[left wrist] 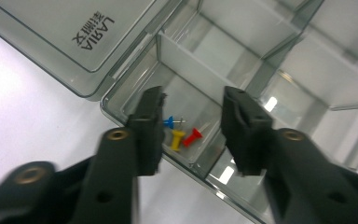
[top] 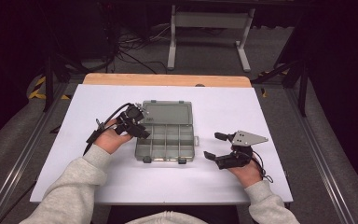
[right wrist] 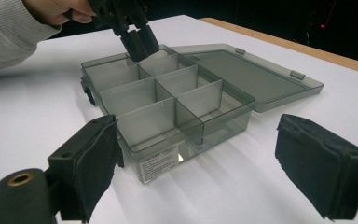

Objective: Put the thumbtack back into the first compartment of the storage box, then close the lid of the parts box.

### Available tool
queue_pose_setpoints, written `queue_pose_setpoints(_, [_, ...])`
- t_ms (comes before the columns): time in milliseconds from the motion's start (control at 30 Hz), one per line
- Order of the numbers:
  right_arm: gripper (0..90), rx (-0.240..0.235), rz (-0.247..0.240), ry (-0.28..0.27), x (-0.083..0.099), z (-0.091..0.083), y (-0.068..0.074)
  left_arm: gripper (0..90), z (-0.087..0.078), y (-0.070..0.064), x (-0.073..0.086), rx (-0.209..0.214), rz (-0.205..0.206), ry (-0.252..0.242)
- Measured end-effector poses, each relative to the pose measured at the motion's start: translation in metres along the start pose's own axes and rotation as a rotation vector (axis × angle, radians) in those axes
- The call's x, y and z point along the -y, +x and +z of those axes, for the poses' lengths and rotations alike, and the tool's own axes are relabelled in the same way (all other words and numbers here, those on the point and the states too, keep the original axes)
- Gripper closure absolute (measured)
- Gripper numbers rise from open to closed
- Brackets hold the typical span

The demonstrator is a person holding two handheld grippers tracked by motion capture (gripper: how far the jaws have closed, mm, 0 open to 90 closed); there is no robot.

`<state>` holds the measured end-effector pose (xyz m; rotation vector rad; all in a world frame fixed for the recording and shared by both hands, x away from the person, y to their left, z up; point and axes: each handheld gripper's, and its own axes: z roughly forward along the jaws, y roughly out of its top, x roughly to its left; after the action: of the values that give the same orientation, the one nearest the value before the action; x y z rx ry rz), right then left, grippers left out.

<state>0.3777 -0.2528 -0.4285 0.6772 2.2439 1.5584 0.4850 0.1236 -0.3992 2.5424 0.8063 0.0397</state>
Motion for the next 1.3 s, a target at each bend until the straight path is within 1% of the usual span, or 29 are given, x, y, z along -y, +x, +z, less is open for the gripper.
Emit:
queue_pose_setpoints(67, [13.8,-0.003,-0.003,-0.001,-0.002,0.001,0.001,47.4,-0.005,0.0,0.002,0.008,-0.008,-0.019])
queue_pose_setpoints(100, [13.8,-0.004,-0.006,0.0,-0.003,0.002,0.001,43.5,-0.008,0.0,0.004,0.006,-0.014,-0.044])
queue_pose_setpoints(167, [13.8,-0.002,-0.007,0.003,-0.005,0.003,0.001,36.4,-0.012,0.0,0.006,0.003,-0.011,-0.061])
queue_pose_setpoints(233, [13.8,-0.001,-0.009,0.004,-0.007,0.004,0.001,28.9,-0.016,0.0,0.009,0.01,-0.014,-0.089])
queue_pose_setpoints(300, [14.0,0.003,-0.016,0.01,-0.01,0.005,0.0,20.8,-0.019,0.0,0.012,0.027,-0.012,-0.099])
queue_pose_setpoints(333, [14.0,0.003,-0.015,0.01,-0.011,0.005,0.0,18.9,-0.021,0.0,0.014,0.032,-0.014,-0.106])
queue_pose_setpoints(367, [14.2,0.004,-0.015,0.011,-0.013,0.006,-0.001,16.0,-0.022,0.0,0.015,0.026,-0.004,-0.109])
queue_pose_setpoints(467, [14.5,0.006,-0.018,0.022,-0.018,0.008,-0.002,11.2,-0.026,-0.002,0.019,0.037,-0.002,-0.125])
queue_pose_setpoints(500, [14.5,0.004,-0.021,0.029,-0.02,0.009,-0.002,10.0,-0.027,-0.003,0.021,0.033,-0.009,-0.129])
queue_pose_setpoints(600, [14.7,-0.003,-0.027,0.046,-0.027,0.014,-0.003,7.9,-0.032,-0.003,0.026,0.043,-0.011,-0.152])
queue_pose_setpoints(667, [14.8,-0.006,-0.031,0.054,-0.031,0.018,-0.003,7.3,-0.034,-0.003,0.028,0.038,-0.018,-0.158])
queue_pose_setpoints(700, [14.9,-0.007,-0.033,0.058,-0.033,0.019,-0.003,7.0,-0.037,-0.003,0.031,0.035,-0.027,-0.169])
queue_pose_setpoints(767, [15.1,-0.006,-0.035,0.065,-0.036,0.022,-0.004,7.0,-0.039,-0.003,0.035,0.036,-0.032,-0.179])
queue_pose_setpoints(800, [15.2,-0.005,-0.036,0.069,-0.037,0.023,-0.004,7.0,-0.04,-0.004,0.037,0.03,-0.036,-0.181])
queue_pose_setpoints(867, [15.6,-0.002,-0.037,0.078,-0.04,0.026,-0.004,7.6,-0.042,-0.003,0.042,0.035,-0.042,-0.195])
queue_pose_setpoints(967, [16.7,0.006,-0.038,0.095,-0.044,0.029,-0.006,11.9,-0.043,-0.002,0.047,0.03,-0.045,-0.202])
queue_pose_setpoints(1033, [17.2,0.011,-0.037,0.105,-0.047,0.032,-0.007,23.2,-0.045,-0.002,0.05,-0.007,-0.039,-0.217])
queue_pose_setpoints(1133, [17.5,0.019,-0.034,0.12,-0.049,0.036,-0.01,35.9,-0.048,0.0,0.054,-0.008,-0.055,-0.235])
queue_pose_setpoints(1200, [17.8,0.021,-0.033,0.131,-0.05,0.039,-0.012,42.2,-0.049,0.001,0.055,-0.003,-0.058,-0.233])
queue_pose_setpoints(1300, [19.4,0.023,-0.031,0.145,-0.053,0.043,-0.015,54.0,-0.049,0.002,0.055,-0.016,-0.064,-0.232])
